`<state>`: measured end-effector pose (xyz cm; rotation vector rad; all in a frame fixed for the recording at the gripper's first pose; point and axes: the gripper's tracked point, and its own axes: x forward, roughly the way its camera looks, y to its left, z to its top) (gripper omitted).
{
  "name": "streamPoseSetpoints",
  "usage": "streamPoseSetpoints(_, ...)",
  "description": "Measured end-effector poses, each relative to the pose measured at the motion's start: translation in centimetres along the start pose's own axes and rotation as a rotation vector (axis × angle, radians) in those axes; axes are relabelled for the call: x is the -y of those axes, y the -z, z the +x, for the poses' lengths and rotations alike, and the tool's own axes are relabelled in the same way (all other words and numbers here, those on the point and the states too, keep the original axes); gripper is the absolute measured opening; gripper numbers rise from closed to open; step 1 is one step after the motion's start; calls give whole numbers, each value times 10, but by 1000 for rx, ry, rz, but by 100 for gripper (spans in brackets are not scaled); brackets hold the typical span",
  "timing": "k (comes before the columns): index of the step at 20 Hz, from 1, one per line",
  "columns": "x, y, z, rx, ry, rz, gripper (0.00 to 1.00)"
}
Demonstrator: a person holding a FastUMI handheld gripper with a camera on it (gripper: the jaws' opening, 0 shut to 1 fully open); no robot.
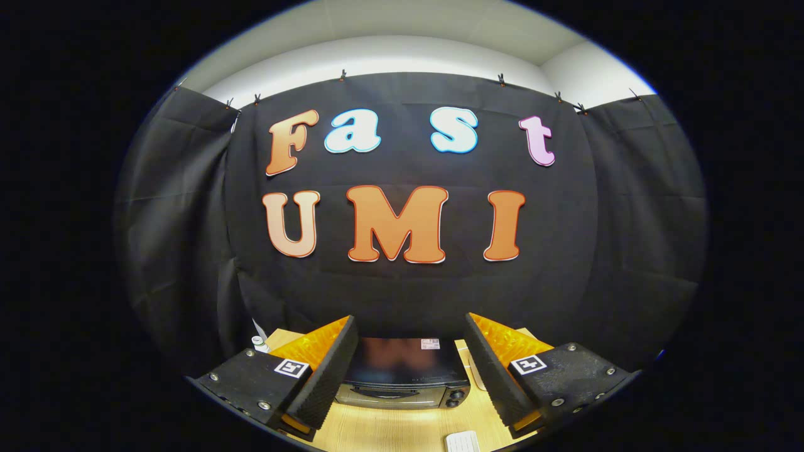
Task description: Open the toaster oven, put the food inside, and close the toaster oven door.
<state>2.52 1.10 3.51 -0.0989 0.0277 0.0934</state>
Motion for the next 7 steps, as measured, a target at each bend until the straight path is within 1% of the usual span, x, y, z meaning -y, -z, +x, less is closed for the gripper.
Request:
streamPoseSetpoints(3,1,0,-1,3,5,-18,100)
streamPoseSetpoints(7,-2,0,-2,7,-10,7,100)
